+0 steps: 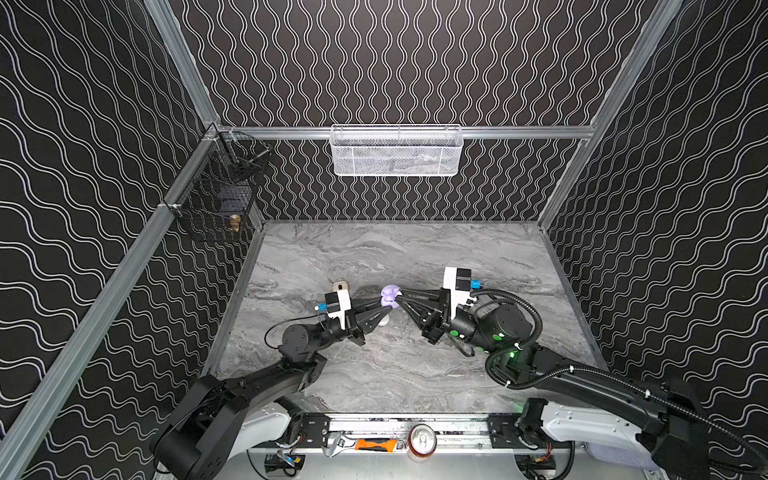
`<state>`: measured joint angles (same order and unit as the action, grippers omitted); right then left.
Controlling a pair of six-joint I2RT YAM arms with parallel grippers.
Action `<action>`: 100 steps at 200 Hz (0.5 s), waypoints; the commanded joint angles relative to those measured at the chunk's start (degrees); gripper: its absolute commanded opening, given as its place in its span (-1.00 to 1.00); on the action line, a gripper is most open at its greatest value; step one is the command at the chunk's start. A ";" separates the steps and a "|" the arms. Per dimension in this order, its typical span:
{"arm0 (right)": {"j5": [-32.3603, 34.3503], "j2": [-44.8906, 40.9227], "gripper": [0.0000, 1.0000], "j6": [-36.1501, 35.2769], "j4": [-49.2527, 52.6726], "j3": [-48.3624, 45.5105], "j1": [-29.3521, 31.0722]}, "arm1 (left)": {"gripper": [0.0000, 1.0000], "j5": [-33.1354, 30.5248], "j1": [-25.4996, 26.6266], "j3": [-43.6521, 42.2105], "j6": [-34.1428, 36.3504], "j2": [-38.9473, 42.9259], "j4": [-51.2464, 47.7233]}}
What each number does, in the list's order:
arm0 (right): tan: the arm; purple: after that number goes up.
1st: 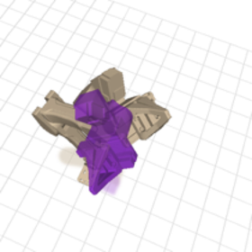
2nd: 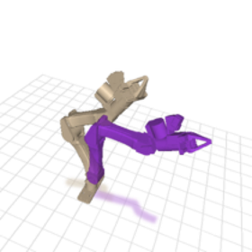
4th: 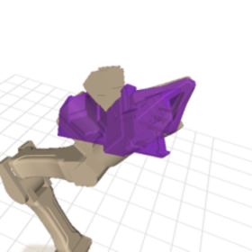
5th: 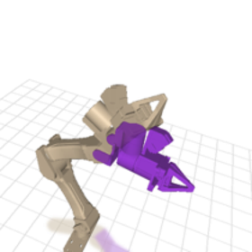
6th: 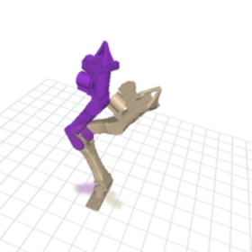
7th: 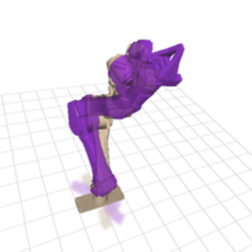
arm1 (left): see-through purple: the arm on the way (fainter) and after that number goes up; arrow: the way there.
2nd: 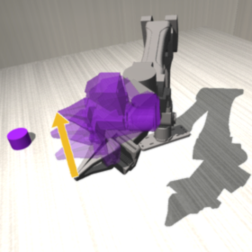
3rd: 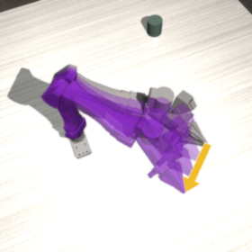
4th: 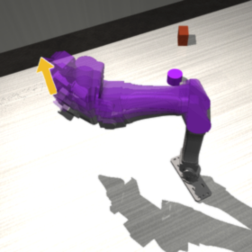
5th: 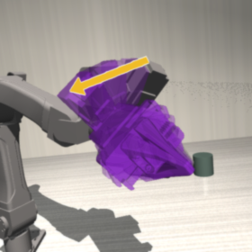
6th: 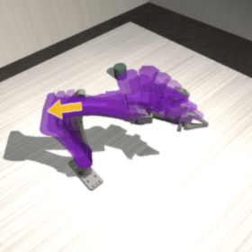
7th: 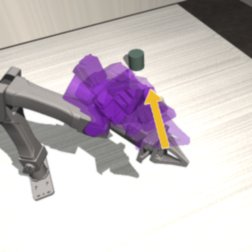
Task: Insert the wireless bluetooth earbuds into the charging case
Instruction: 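Lift the lavender earbud with the right gripper toward the open lavender case, then lower the lavender earbud into the open case held by the left gripper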
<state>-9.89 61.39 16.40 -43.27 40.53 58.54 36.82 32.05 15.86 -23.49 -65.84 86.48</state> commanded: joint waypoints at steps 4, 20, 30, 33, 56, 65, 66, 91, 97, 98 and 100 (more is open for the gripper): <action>1.56 1.17 -0.73 -1.35 -3.76 0.64 0.18 | -1.00 0.29 0.01 0.57 -0.95 0.01 2.10; 2.17 2.28 -0.74 -1.71 -3.28 1.12 0.31 | -1.00 0.20 0.01 0.84 -0.86 0.52 1.69; 2.75 2.95 -0.74 -1.65 -3.29 1.21 0.26 | -1.00 0.35 0.08 1.01 -0.61 0.92 1.05; 2.88 3.07 -0.74 -1.68 -3.38 1.15 0.29 | -1.00 0.36 -0.03 1.06 -0.52 1.04 0.84; 3.78 3.87 -0.75 -1.80 -4.67 0.69 0.33 | -1.00 0.32 -0.03 1.00 -0.08 2.01 0.01; 4.55 4.06 -0.75 -1.98 -4.90 0.52 0.34 | -1.00 0.26 0.02 0.95 -0.07 2.24 0.01; 4.63 4.12 -0.74 -1.99 -4.94 0.51 0.34 | -1.00 0.22 0.03 0.94 -0.07 2.23 0.01; 5.49 4.83 -0.75 -2.25 -4.99 0.76 0.34 | -1.00 0.44 0.01 1.19 -0.04 2.69 -0.68; 5.50 4.96 -0.76 -2.25 -4.99 0.95 0.38 | -1.00 0.37 -0.03 1.17 0.01 2.74 -0.73; 5.45 5.01 -0.75 -2.25 -4.99 0.95 0.40 | -1.00 0.32 0.00 1.18 0.02 2.74 -0.71; 5.48 5.09 -0.76 -2.25 -4.99 0.95 0.40 | -1.00 0.35 0.01 1.15 0.02 2.74 -0.77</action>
<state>-5.56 65.93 14.59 -45.12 41.10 58.81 36.84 32.05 16.53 -23.75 -63.46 85.36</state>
